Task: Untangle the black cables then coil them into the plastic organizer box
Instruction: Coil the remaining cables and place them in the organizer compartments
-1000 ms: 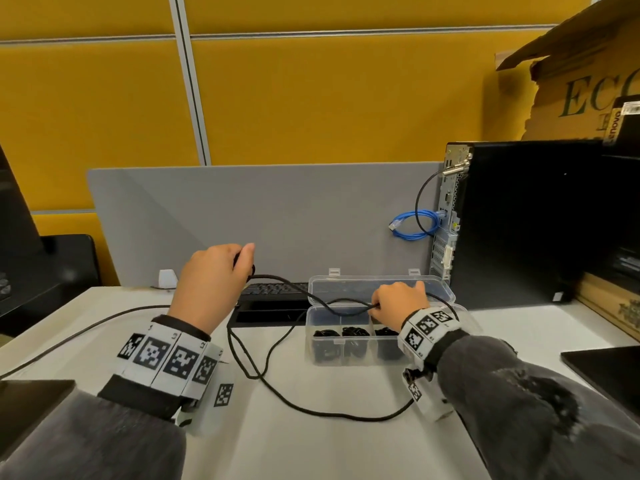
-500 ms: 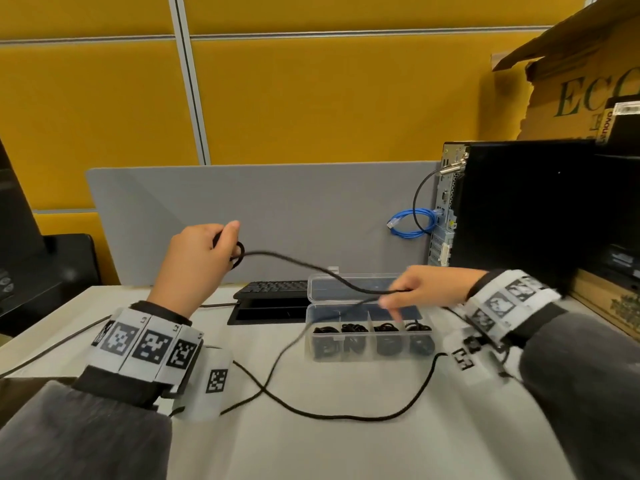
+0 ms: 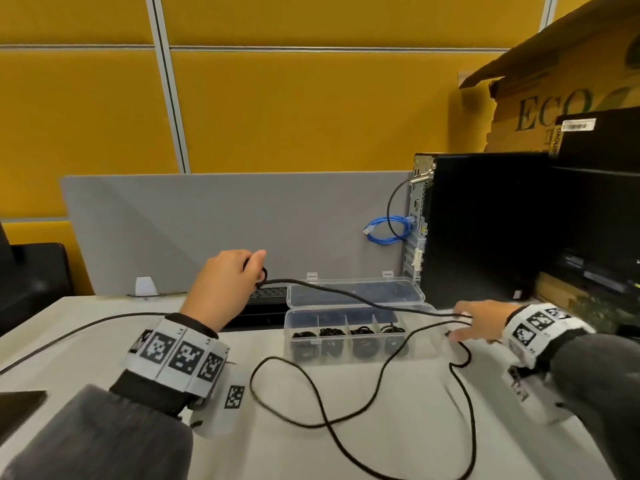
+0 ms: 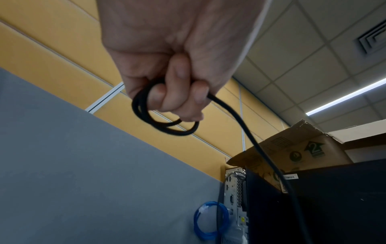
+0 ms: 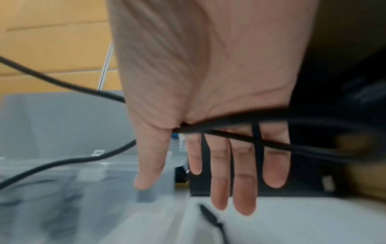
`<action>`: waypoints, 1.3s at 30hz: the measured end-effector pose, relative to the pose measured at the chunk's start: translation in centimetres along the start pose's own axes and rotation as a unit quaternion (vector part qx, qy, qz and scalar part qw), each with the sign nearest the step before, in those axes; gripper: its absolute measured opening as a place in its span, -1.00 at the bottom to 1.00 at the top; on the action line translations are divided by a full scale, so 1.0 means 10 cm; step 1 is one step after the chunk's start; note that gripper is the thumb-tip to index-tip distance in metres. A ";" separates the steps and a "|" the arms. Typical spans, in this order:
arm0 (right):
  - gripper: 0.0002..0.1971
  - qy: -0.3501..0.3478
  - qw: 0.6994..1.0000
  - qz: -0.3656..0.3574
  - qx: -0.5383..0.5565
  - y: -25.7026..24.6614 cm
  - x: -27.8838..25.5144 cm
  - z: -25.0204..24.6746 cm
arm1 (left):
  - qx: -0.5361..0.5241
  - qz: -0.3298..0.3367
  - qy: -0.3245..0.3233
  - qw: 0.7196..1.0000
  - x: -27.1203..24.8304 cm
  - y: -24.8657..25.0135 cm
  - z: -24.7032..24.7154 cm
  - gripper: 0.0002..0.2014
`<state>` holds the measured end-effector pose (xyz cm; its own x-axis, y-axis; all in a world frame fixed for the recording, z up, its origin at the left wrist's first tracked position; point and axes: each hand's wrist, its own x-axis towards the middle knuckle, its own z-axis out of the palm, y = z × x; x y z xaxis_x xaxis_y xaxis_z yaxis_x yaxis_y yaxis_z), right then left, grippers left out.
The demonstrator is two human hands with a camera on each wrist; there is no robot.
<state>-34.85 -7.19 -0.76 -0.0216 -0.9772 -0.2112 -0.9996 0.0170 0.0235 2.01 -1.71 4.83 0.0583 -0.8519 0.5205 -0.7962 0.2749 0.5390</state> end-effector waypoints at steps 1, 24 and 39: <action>-0.69 0.004 0.999 -0.012 0.033 -0.09 0.04 0.10 | 0.002 -0.009 -0.018 1.000 -0.01 -0.01 0.05 -0.55; -0.54 0.266 0.949 0.097 0.139 0.67 0.13 -0.63 | -0.011 -0.107 0.050 0.993 0.12 -0.48 -0.16 -0.61; -0.35 0.334 0.929 -0.074 0.142 -0.22 -0.18 -0.85 | -0.016 -0.141 0.013 0.990 -0.06 -0.27 -0.03 -0.55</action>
<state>-32.42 -7.29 7.89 0.0376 -0.8851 0.4638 -0.9576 -0.1646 -0.2364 4.29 -1.82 3.25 0.2903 -0.8853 0.3632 -0.7270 0.0427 0.6853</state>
